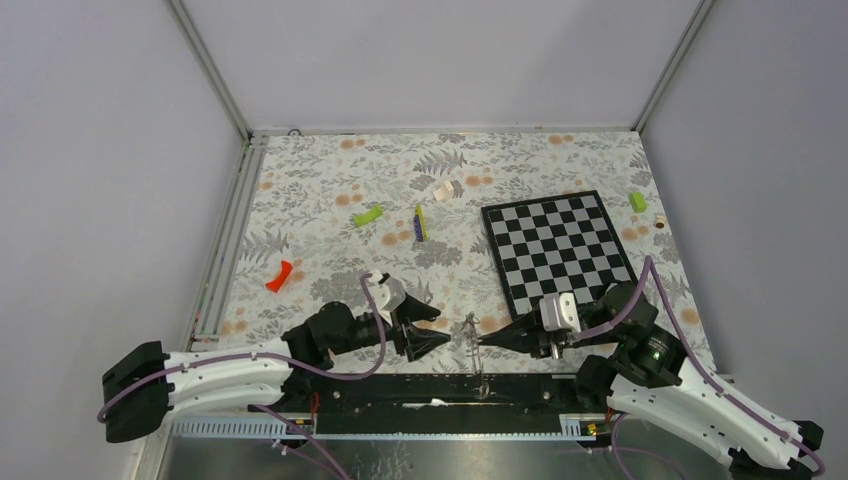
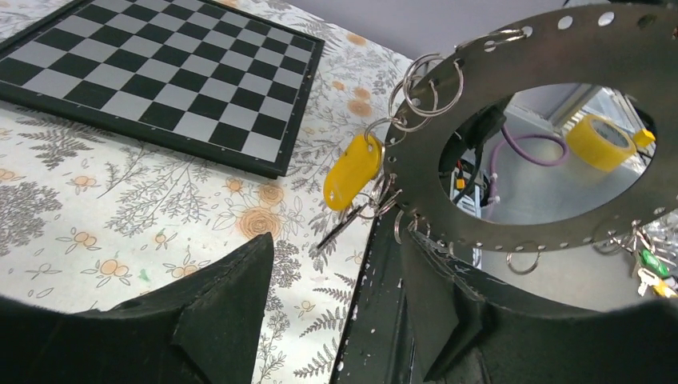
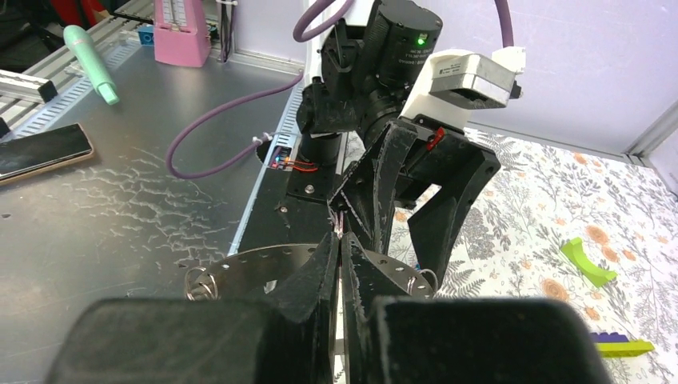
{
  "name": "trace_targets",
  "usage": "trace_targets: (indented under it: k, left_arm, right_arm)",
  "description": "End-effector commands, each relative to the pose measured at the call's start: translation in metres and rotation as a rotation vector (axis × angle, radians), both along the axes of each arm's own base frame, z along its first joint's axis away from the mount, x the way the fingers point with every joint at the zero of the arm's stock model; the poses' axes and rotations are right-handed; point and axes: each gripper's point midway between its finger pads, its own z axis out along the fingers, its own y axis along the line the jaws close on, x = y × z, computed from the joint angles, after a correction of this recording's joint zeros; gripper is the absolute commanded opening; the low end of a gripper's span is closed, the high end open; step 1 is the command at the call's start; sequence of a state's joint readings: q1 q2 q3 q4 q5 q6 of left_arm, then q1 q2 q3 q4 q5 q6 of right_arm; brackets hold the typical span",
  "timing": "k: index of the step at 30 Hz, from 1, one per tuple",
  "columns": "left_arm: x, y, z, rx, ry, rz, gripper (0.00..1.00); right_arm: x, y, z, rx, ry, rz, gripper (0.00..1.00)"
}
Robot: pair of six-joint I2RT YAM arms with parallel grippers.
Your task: Remove the keys from the keyring
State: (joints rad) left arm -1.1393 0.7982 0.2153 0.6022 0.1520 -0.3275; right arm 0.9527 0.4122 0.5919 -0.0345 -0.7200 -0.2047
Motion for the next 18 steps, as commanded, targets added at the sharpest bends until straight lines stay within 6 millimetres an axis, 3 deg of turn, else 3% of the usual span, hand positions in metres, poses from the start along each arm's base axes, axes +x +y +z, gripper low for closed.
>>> trace_targets:
  k: [1, 5, 18]
  left_arm:
    - [-0.013, -0.009, 0.023, -0.07, -0.128, -0.082, 0.64]
    - [-0.01, -0.013, 0.018, -0.024, -0.203, -0.07, 0.67]
    - [-0.021, -0.021, 0.038, -0.065, -0.316, -0.088, 0.75]
  right_arm:
    - [-0.014, -0.005, 0.037, 0.102, -0.05, 0.063, 0.0]
    - [-0.019, -0.005, 0.04, 0.102, -0.039, 0.092, 0.0]
    - [-0.016, -0.002, 0.038, 0.113, -0.026, 0.082, 0.0]
